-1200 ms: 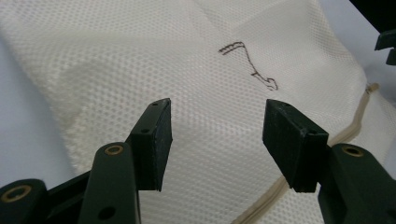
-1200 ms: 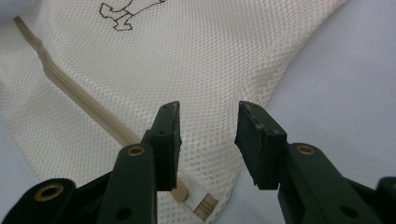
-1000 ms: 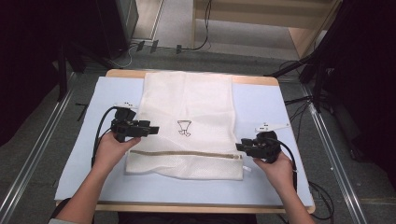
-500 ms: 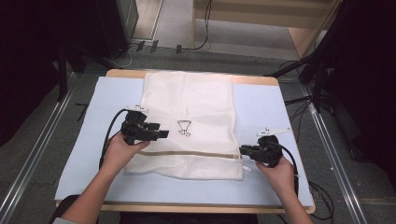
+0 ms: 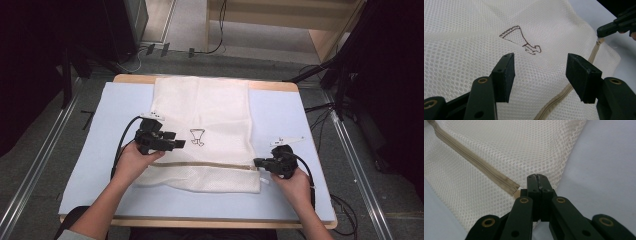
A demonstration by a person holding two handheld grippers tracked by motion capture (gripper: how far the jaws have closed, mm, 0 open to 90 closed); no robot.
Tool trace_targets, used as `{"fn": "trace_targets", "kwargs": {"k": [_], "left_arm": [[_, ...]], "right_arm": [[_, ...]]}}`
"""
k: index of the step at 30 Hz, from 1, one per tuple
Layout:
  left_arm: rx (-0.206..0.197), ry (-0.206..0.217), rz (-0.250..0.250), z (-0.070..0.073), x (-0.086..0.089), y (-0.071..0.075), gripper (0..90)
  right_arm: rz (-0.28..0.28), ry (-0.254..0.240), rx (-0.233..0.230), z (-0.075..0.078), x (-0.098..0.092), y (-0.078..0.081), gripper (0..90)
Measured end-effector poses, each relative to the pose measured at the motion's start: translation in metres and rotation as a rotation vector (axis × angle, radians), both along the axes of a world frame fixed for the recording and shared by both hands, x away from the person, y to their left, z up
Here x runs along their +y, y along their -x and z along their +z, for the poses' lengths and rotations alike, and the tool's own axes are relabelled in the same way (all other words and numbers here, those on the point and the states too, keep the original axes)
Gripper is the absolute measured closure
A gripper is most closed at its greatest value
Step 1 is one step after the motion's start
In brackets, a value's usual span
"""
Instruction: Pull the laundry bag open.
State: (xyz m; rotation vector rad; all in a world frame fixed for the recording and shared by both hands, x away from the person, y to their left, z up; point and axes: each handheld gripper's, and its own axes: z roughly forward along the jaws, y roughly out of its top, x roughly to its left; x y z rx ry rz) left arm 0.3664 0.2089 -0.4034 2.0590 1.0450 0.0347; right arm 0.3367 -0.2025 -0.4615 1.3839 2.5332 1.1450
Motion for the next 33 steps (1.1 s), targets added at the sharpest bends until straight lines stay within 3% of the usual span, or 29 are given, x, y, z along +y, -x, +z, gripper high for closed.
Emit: {"fn": "trace_targets", "kwargs": {"k": [5, 15, 23, 27, 33], "left_arm": [[-0.003, 0.001, 0.001, -0.001, 0.001, 0.000, 41.2], [-0.006, -0.001, -0.012, -0.002, 0.000, 0.000, 40.6], [-0.002, 0.001, -0.038, -0.004, -0.005, 0.001, 40.0], [-0.023, 0.000, -0.066, -0.004, -0.010, 0.003, 42.2], [-0.023, 0.007, -0.091, -0.002, -0.018, 0.005, 45.9]], "right_arm": [[0.023, 0.011, 0.021, -0.004, 0.004, -0.002, 90.0], [0.041, 0.015, 0.021, -0.003, 0.008, 0.001, 90.0], [0.071, 0.011, 0.001, 0.001, 0.015, 0.003, 90.0], [0.079, -0.001, -0.014, 0.004, 0.017, 0.003, 90.0], [0.058, -0.003, -0.032, 0.005, 0.010, 0.004, 90.0]]}}
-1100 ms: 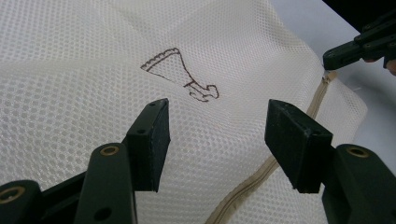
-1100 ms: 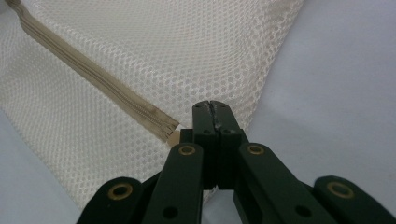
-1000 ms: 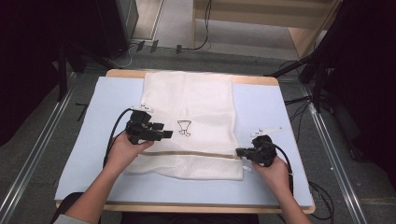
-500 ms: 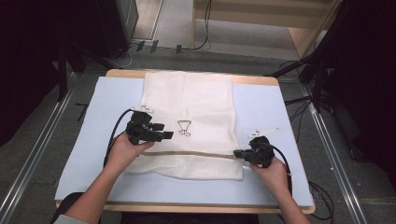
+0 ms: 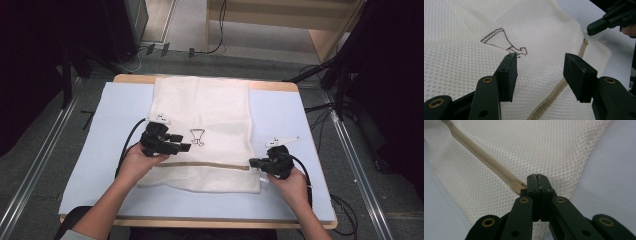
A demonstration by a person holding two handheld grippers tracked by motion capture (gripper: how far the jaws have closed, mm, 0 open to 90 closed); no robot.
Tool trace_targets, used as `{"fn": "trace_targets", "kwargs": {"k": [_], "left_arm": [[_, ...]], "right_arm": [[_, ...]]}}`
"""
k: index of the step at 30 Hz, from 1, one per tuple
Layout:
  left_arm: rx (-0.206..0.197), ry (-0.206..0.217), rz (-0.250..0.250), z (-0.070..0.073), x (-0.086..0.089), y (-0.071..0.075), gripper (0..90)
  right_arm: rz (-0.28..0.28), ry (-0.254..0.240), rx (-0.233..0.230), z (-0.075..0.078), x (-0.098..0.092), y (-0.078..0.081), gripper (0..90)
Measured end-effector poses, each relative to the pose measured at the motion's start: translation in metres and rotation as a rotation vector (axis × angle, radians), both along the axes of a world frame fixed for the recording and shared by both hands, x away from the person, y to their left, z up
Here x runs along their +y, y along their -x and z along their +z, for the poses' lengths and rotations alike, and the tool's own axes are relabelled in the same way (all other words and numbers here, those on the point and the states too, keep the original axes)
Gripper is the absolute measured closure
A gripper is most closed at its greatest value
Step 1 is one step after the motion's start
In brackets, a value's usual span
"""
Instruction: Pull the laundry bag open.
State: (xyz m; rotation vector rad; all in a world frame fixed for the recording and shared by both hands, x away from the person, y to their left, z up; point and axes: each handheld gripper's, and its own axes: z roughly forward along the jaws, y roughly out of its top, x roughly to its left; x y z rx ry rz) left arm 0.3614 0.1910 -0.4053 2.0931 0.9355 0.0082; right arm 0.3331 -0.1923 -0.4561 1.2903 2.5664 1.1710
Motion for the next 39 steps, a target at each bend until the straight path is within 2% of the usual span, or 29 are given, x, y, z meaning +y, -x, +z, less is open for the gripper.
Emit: {"fn": "trace_targets", "kwargs": {"k": [7, 9, 13, 15, 19, 22, 24, 25, 26, 30, 34, 39], "left_arm": [[0.031, 0.031, -0.016, 0.003, -0.011, 0.000, 47.5], [0.028, 0.033, -0.018, 0.005, -0.015, 0.001, 48.4], [0.039, 0.029, -0.062, 0.005, -0.024, 0.003, 53.3], [0.042, 0.023, -0.069, 0.005, -0.028, 0.003, 54.8], [0.041, 0.046, -0.070, 0.006, -0.034, 0.004, 55.0], [0.030, 0.061, -0.049, 0.008, -0.038, 0.005, 55.5], [0.033, 0.065, -0.046, 0.008, -0.041, 0.006, 58.5], [0.023, 0.067, -0.044, 0.009, -0.042, 0.007, 61.1], [0.013, 0.067, -0.050, 0.009, -0.045, 0.008, 62.6], [0.013, 0.045, -0.068, 0.006, -0.057, 0.008, 62.3], [0.040, 0.031, -0.099, -0.002, -0.071, 0.007, 63.4], [0.042, 0.006, -0.121, -0.009, -0.087, 0.008, 69.7]], "right_arm": [[-0.012, 0.009, 0.015, -0.005, -0.005, 0.001, 90.0], [-0.007, 0.015, 0.016, -0.008, -0.005, 0.001, 90.0], [0.003, 0.018, 0.014, -0.013, -0.005, 0.000, 90.0], [0.018, 0.013, 0.002, -0.015, -0.004, 0.000, 90.0], [0.052, -0.002, -0.055, -0.020, -0.005, 0.004, 90.0], [0.062, 0.013, -0.073, -0.020, -0.004, 0.005, 90.0], [0.063, 0.017, -0.077, -0.020, -0.004, 0.005, 90.0], [0.061, 0.018, -0.075, -0.020, -0.004, 0.005, 90.0], [0.058, 0.017, -0.070, -0.020, -0.004, 0.005, 90.0], [0.049, 0.019, -0.060, -0.019, -0.003, 0.005, 90.0], [0.053, 0.032, -0.069, -0.019, -0.002, 0.005, 90.0], [0.051, 0.028, -0.064, -0.019, -0.003, 0.004, 90.0]]}}
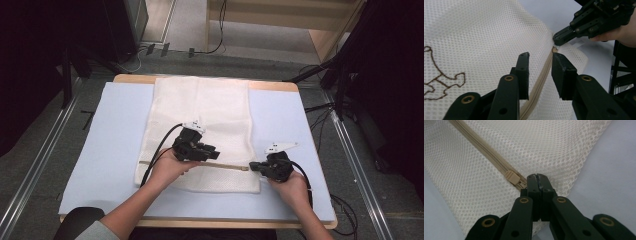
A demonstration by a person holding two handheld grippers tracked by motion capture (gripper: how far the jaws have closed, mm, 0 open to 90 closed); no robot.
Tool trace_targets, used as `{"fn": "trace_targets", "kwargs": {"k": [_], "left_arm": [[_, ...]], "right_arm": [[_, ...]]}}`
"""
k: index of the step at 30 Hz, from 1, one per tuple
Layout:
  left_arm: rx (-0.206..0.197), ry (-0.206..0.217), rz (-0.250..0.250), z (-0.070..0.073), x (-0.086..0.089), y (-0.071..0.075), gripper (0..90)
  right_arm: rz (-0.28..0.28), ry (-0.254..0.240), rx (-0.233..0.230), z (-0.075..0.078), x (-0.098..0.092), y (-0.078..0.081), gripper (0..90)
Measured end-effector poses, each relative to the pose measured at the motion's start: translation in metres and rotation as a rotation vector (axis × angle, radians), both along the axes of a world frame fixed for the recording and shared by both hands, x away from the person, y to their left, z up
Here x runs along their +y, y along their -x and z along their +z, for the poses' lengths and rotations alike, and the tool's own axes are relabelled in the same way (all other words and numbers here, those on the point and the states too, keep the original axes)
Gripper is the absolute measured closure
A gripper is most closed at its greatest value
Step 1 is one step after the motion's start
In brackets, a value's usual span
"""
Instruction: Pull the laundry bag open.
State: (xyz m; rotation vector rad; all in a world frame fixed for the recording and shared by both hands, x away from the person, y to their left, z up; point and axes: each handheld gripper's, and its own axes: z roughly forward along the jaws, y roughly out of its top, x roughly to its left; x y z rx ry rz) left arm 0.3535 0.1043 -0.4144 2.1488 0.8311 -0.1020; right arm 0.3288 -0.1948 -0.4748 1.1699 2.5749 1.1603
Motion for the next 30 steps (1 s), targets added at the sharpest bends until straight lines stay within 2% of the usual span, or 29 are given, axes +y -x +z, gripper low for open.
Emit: {"fn": "trace_targets", "kwargs": {"k": [4, 7, 15, 27, 30], "left_arm": [[0.030, -0.016, 0.000, -0.003, -0.010, -0.001, 69.9], [0.019, -0.026, -0.002, -0.006, -0.017, 0.000, 71.7], [0.070, -0.005, -0.038, -0.012, -0.037, 0.000, 79.2], [0.093, -0.033, -0.068, -0.033, -0.068, 0.004, 79.0], [0.105, -0.040, -0.055, -0.040, -0.075, 0.003, 78.5]], "right_arm": [[0.004, 0.001, 0.000, 0.000, 0.000, 0.000, 90.0], [0.003, 0.003, 0.001, 0.000, 0.000, 0.000, 90.0], [0.003, 0.006, 0.006, 0.001, 0.001, 0.000, 90.0], [0.007, 0.006, 0.006, 0.001, 0.001, -0.001, 90.0], [0.014, 0.008, 0.000, 0.001, 0.001, 0.000, 90.0]]}}
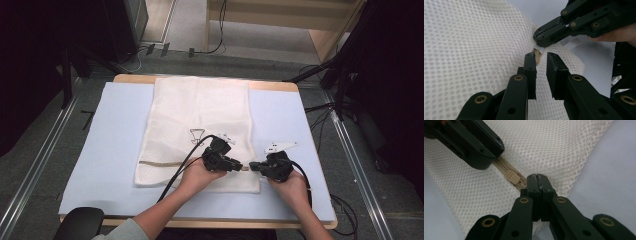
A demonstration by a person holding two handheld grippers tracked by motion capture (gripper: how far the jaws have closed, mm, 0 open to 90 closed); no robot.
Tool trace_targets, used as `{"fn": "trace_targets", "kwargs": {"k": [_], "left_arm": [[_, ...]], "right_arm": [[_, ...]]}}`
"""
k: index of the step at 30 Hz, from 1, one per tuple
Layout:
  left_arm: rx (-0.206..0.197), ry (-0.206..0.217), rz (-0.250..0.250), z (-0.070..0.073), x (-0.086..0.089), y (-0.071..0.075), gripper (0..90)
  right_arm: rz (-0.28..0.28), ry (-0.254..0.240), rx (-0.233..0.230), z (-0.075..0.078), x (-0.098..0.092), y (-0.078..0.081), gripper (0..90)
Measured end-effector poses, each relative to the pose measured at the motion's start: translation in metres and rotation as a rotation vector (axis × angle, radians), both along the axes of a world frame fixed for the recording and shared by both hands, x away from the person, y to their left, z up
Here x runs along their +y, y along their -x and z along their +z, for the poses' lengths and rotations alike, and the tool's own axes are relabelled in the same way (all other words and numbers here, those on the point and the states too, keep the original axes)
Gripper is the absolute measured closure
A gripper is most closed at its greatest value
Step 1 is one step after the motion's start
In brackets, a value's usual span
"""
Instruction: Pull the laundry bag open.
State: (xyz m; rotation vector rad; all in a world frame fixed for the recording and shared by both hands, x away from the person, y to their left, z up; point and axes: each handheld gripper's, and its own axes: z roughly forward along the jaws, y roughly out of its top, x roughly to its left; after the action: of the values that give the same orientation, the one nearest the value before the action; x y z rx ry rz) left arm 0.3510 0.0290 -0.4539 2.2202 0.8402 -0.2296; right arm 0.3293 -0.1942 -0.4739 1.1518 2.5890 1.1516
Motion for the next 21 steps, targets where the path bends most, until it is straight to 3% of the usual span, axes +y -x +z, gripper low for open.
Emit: {"fn": "trace_targets", "kwargs": {"k": [8, 19, 21], "left_arm": [[0.008, -0.031, 0.002, -0.012, -0.010, -0.002, 77.9], [0.054, 0.012, 0.023, -0.015, -0.018, -0.006, 78.2], [0.035, -0.003, 0.021, -0.015, -0.021, -0.006, 81.6]], "right_arm": [[0.004, 0.002, -0.005, 0.000, 0.000, 0.000, 90.0], [0.003, 0.005, -0.005, 0.000, 0.000, 0.000, 90.0], [0.002, 0.001, 0.000, 0.000, 0.000, 0.000, 90.0]]}}
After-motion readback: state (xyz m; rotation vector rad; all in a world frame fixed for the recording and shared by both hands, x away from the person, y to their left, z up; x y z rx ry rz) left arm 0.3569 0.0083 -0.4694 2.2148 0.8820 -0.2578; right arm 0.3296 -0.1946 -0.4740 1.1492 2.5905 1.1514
